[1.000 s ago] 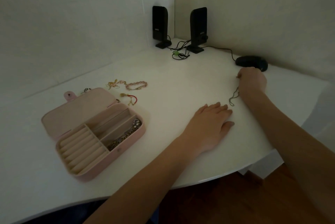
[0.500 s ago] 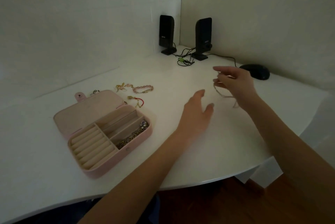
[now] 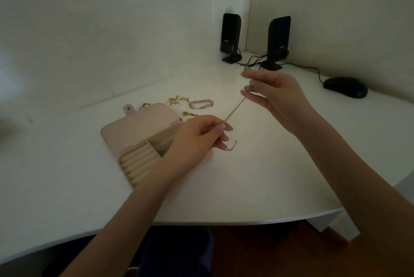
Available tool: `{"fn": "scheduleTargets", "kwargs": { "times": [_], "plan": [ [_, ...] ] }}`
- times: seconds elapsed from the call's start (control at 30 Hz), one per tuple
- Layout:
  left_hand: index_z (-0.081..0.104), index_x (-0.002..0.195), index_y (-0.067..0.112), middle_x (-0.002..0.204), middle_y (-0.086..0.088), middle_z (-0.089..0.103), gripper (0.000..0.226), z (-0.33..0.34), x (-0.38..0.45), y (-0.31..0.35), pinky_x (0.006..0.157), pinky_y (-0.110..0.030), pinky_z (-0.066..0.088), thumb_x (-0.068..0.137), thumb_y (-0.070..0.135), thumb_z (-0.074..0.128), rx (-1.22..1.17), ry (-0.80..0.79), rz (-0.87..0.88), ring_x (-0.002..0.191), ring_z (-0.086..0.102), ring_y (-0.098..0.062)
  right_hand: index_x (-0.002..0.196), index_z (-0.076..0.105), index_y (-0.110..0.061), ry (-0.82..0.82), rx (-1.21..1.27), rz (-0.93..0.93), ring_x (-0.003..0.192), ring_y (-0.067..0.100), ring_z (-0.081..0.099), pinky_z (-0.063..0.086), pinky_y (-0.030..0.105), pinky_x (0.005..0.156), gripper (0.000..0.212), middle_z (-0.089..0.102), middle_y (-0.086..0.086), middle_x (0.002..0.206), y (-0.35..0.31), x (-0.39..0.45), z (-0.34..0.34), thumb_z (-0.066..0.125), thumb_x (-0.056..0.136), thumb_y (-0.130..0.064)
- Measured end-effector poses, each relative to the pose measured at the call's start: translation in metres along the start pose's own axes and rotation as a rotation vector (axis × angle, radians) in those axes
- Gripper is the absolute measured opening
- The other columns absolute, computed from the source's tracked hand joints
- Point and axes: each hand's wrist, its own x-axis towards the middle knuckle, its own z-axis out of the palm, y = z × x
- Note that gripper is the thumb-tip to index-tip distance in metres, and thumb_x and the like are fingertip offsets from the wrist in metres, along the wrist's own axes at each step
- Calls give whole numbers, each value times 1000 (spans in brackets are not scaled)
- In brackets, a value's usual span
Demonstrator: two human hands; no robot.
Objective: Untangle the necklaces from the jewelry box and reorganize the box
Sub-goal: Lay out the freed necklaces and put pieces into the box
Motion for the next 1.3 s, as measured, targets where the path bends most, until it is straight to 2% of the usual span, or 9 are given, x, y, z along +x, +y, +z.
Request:
{"fn": "scheduleTargets", "kwargs": {
  "times": [0.23,0.33,0.53,0.8,0.87,0.97,1.07,1.17,1.3],
  "plan": [
    [67,85,25,69,9,73,13,-53,-44,-5,70,-12,51,87,12,65,239,200,-42,67,68,0,98,68,-3,-110,23,17,82,14,68,56,23,79,15,71,7,87,13,-2,46,59,88,4],
    [66,82,10,66,-3,72,9,-57,-49,-9,65,-25,58,86,1,64,52,225,-113,65,71,-15,100,68,-4,-129,25,1,81,14,68,56,23,77,16,73,6,82,13,-2,60,61,87,2],
    [65,84,8,69,-3,73,11,-63,-52,6,58,-20,55,87,-2,61,-73,306,5,66,71,-13,101,69,-6,-145,2,-58,79,13,69,56,22,75,17,74,4,83,3,-6,71,60,87,2],
    [66,83,13,78,-11,74,11,-61,-47,1,77,-40,59,88,4,62,-46,314,-55,80,72,-24,99,69,-7,-149,-27,-74,81,15,68,56,23,75,17,74,4,82,-4,-10,73,60,87,1],
    [67,75,23,72,-2,74,12,-60,-47,-8,81,-45,57,84,15,67,38,273,-89,77,72,-19,99,69,-7,-172,-46,-59,83,16,69,56,22,74,17,74,5,84,-2,-11,72,62,87,1],
    [66,65,34,64,17,68,14,-61,-53,-16,81,-34,53,77,28,69,402,295,-72,69,63,4,100,69,-6,-208,-77,-41,85,20,68,56,22,74,17,73,8,86,2,-13,73,63,86,2],
    [70,71,35,68,23,59,15,-63,-61,-17,85,-38,47,77,23,66,722,249,24,85,55,-10,102,68,-4,-251,-119,-28,90,28,68,58,28,77,19,72,15,91,7,-15,74,64,84,3],
    [72,80,34,80,16,59,12,-66,-61,-20,88,-40,41,77,26,64,814,250,27,94,43,-18,95,67,-3,-304,-185,-14,84,23,69,58,32,81,16,73,16,93,16,-21,74,69,80,2],
    [68,100,31,99,11,58,36,-65,-59,-30,92,-38,39,74,51,54,860,216,56,104,47,-17,86,67,-7,-306,-414,-26,78,12,70,48,18,79,10,75,8,81,37,-28,66,75,79,-6]
  ]
}}
